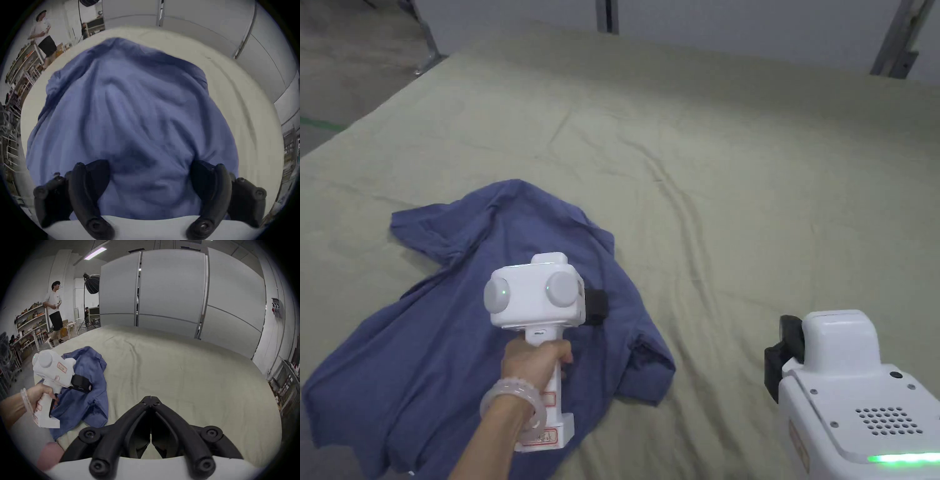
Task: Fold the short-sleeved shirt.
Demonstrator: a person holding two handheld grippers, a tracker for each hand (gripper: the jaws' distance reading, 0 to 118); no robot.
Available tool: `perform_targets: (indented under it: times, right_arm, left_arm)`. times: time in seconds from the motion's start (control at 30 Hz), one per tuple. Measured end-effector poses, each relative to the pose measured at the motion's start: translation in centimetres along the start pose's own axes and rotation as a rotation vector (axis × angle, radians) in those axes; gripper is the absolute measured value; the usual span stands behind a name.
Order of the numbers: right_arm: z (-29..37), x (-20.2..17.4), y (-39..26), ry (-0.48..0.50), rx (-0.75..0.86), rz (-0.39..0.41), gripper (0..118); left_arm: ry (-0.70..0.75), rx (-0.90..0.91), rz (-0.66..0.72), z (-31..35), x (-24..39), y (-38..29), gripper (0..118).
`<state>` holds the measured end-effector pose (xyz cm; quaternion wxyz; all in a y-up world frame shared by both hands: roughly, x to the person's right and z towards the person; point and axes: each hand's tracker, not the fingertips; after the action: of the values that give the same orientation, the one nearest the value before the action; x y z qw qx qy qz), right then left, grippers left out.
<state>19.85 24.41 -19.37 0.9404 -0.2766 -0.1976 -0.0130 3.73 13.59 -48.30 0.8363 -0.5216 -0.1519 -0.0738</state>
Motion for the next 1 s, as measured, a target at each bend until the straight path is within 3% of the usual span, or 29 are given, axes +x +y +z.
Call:
perform_targets:
  times: [0.03, 0.07, 0.1, 0.17, 0.57, 0.7, 1.0]
  right_arm:
    - [-0.2, 0.2, -0.2, 0.000, -0.005, -0.007, 0]
    - [-0.3, 0.4, -0.3, -0.002, -0.009, -0.013, 0]
    - [-0.6, 0.3, -0.5, 0.000, -0.019, -0.022, 0]
    - [-1.0, 0.6, -0.9, 0.009, -0.043, -0.050, 0]
    - [0.2, 1.2, -1.4, 0.005, -0.044, -0.093, 0]
    - [1.1, 2.1, -0.7, -0.017, -0.014, -0.113, 0]
    - [4.9, 4.6, 0.7, -0.061, 0.074, -0.156, 0]
  left_arm:
    - [-0.006, -0.023, -0.002, 0.5, 0.5, 0.4, 61]
    - [-0.014, -0.013, -0.002, 1.1, 0.5, 0.7, 20]
    - [-0.007, 0.012, 0.001, 1.6, 0.8, 1.0, 13]
    - [0.064, -0.010, 0.007, 0.6, 0.3, 1.4, 13]
    - [-0.140, -0.030, 0.154, 2.2, -3.6, 2.4, 10]
    - [-0.218, 0.057, 0.168, 6.7, -3.2, 3.4, 10]
    - [-0.347, 0.300, -0.039, 20.5, 5.1, 8.2, 10]
